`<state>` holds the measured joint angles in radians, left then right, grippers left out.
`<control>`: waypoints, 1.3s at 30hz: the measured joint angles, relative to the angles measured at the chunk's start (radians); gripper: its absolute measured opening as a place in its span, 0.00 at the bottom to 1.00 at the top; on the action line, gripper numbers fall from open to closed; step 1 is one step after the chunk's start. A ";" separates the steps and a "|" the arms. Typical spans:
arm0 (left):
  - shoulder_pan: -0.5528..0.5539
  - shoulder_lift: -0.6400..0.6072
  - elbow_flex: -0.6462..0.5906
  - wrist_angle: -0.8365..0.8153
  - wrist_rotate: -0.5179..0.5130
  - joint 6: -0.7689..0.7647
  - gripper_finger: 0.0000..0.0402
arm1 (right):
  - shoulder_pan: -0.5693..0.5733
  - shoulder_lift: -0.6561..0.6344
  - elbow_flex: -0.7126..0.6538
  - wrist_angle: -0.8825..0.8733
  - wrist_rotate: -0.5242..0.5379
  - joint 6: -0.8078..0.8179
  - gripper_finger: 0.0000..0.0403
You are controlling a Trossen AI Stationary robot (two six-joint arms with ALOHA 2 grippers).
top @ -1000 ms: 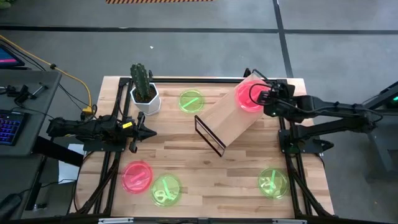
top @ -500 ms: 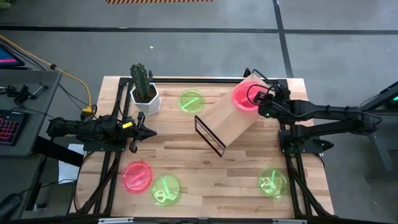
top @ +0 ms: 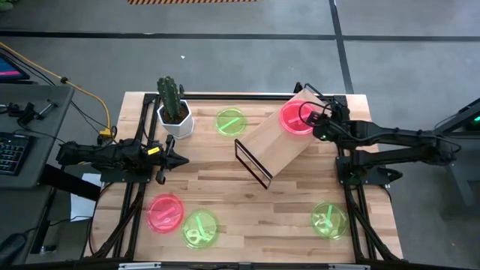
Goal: Place and stack plates onto a shelf
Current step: Stack the top pink plate on the top of the pink plate
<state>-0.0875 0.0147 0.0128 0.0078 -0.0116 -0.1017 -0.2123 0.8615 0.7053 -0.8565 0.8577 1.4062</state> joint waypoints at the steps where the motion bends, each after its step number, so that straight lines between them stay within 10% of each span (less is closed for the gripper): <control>1: 0.000 0.000 0.000 0.000 0.000 0.000 0.00 | 0.000 -0.012 0.004 -0.001 -0.005 -0.018 0.24; 10: 0.000 0.000 0.000 0.000 0.000 0.000 0.00 | 0.000 -0.033 0.051 0.221 -0.293 -0.398 0.41; 19: 0.000 0.000 0.000 0.000 0.000 0.000 0.00 | -0.017 0.179 0.123 0.308 -0.472 -0.569 0.04; 31: 0.000 0.000 0.000 0.000 0.000 0.000 0.00 | -0.110 0.397 0.354 0.255 -0.835 -0.805 0.00; 39: 0.000 0.000 0.000 0.000 0.000 0.000 0.00 | -0.115 0.504 0.398 0.197 -0.824 -0.835 0.00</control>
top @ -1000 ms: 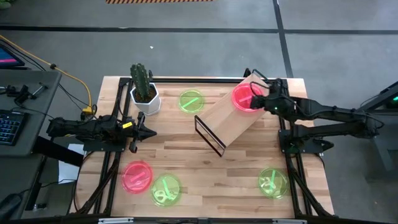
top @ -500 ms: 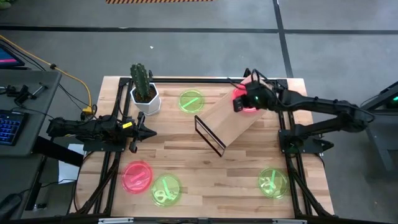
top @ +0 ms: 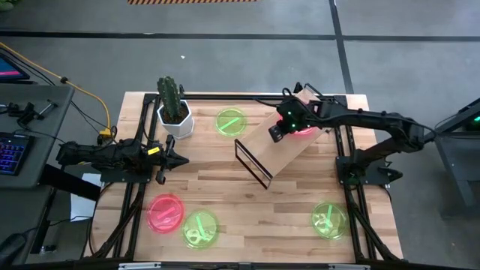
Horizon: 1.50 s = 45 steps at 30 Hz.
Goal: Place and stack plates onto a shelf
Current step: Stack the top pink plate on the top of the pink plate
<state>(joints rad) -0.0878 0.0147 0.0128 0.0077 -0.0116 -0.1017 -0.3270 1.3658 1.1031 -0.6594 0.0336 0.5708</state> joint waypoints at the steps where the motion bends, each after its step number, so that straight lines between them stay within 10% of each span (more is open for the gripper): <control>1: 0.000 0.000 0.000 0.000 0.000 0.000 0.00 | -0.002 0.002 0.003 -0.011 0.012 -0.003 0.00; 45: 0.000 0.000 0.000 0.000 0.000 0.000 0.00 | -0.013 0.067 0.088 -0.177 0.107 -0.055 0.00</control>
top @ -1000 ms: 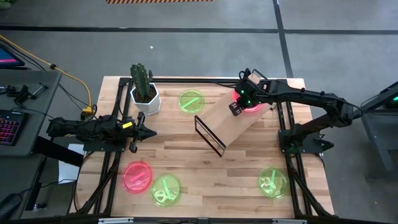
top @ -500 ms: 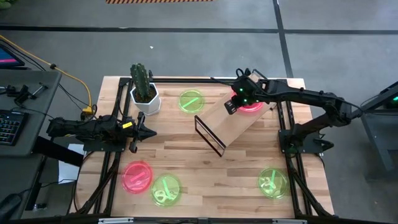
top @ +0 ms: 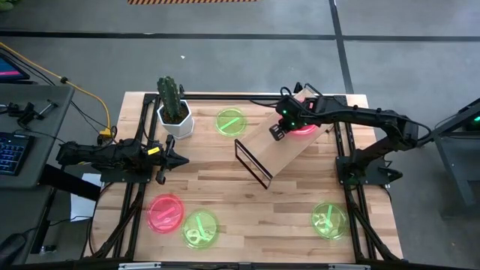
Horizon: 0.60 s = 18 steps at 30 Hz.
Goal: Place and stack plates onto a shelf
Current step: Stack the top pink plate on the top of the pink plate
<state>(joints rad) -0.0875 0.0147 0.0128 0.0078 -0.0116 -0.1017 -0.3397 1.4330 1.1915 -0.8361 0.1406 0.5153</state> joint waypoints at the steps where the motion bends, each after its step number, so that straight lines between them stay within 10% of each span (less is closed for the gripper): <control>1: 0.000 0.000 0.000 0.000 0.000 0.000 0.00 | 0.000 0.000 0.000 -0.012 0.009 0.000 0.00; 18: 0.000 0.000 0.000 0.000 0.000 0.000 0.00 | 0.000 -0.072 -0.002 -0.070 0.061 -0.026 0.00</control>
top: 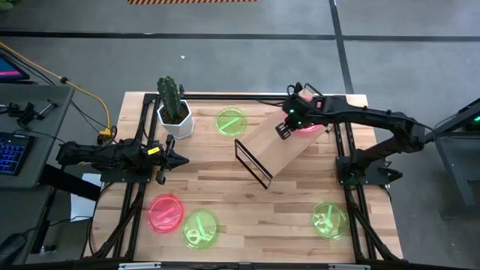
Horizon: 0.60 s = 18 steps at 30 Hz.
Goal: Place and stack plates onto a shelf
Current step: Stack the top pink plate on the top of the pink plate, then stack the pink plate on the top of the pink plates
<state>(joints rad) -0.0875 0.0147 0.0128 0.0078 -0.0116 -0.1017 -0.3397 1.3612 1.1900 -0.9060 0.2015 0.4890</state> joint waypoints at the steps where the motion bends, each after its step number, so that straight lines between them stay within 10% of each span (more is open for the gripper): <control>1: 0.000 0.000 0.000 0.000 0.000 0.000 0.00 | 0.000 -0.023 0.000 0.002 0.003 0.000 0.00; 11: 0.000 0.000 0.000 0.000 0.000 0.000 0.00 | 0.068 -0.279 -0.036 0.023 0.047 -0.060 0.00; 18: 0.000 0.000 0.000 0.000 0.000 0.000 0.00 | 0.185 -0.469 -0.312 0.324 -0.026 0.045 0.00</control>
<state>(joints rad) -0.0875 0.0147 0.0128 0.0078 -0.0116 -0.1017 -0.1544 0.8921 0.8779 -0.5815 0.1759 0.5336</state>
